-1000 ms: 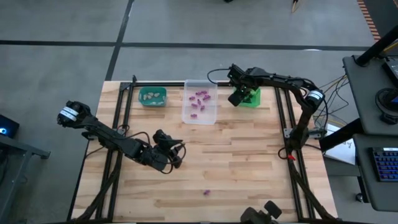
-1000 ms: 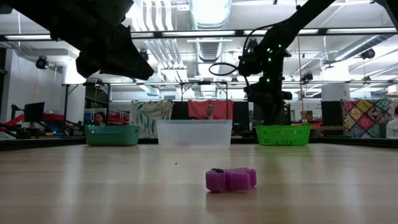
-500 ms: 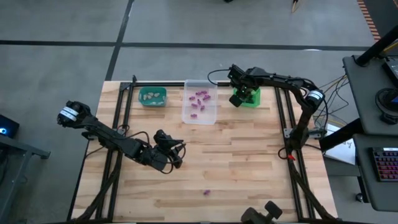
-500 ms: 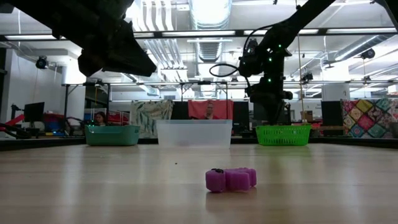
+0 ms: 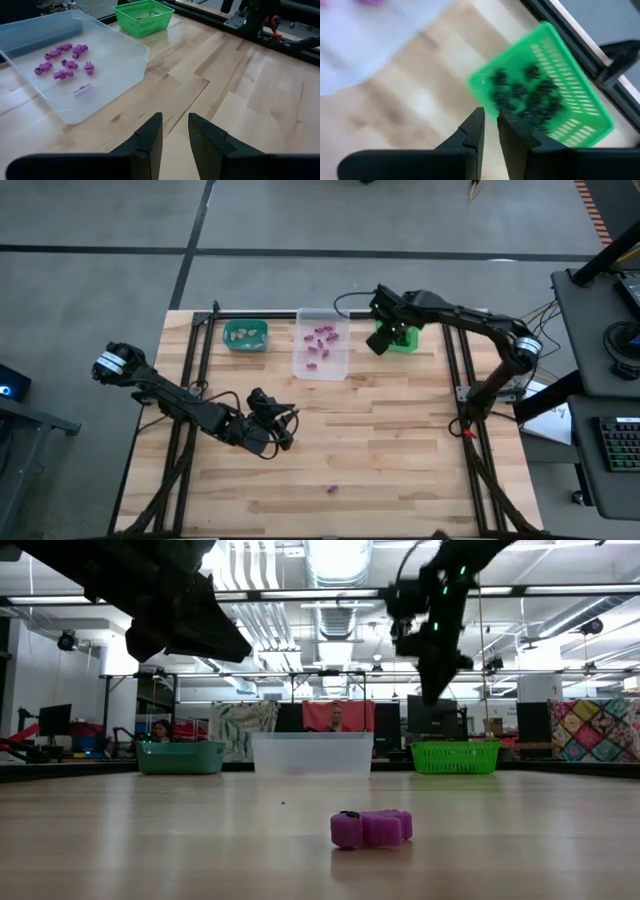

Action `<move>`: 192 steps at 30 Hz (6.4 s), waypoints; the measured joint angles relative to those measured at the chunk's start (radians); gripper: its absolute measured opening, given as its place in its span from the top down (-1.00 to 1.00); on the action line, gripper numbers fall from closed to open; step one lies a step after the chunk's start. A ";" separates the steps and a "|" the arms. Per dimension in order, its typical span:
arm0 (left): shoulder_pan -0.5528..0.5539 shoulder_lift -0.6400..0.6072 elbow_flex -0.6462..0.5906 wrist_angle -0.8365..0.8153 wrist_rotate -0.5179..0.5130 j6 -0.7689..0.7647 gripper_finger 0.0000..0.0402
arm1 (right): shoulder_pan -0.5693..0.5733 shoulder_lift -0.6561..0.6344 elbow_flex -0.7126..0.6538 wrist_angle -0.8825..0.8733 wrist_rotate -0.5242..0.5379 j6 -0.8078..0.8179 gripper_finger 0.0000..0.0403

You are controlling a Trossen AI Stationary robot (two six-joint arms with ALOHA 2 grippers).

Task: Sort Halloween decoration
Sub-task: Put the violet skeleton toy into the transparent bin, then return to Home Position

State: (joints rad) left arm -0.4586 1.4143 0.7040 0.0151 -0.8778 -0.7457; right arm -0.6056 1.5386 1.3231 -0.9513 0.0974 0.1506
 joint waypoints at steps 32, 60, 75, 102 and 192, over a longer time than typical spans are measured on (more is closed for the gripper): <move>-0.145 0.235 0.031 0.469 0.129 0.056 0.62 | 1.059 -0.104 -0.483 0.985 0.009 0.085 0.75; -0.176 0.235 0.101 0.462 0.136 0.108 0.62 | 1.125 0.329 -0.119 0.816 0.016 -0.090 0.78; -0.180 0.235 0.101 0.464 0.136 0.108 0.62 | 1.100 0.451 0.066 0.568 0.016 0.059 0.53; -0.182 0.235 0.101 0.463 0.137 0.108 0.62 | 1.120 0.482 0.095 0.666 0.038 0.163 0.24; 0.304 -1.002 -0.528 0.193 0.539 0.764 1.00 | 0.212 -0.244 -0.570 1.178 -0.448 -0.337 0.39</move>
State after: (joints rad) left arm -0.1549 0.4124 0.1756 0.2082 -0.3392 0.0183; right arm -0.3931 1.2946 0.7534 0.2264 -0.3504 -0.1867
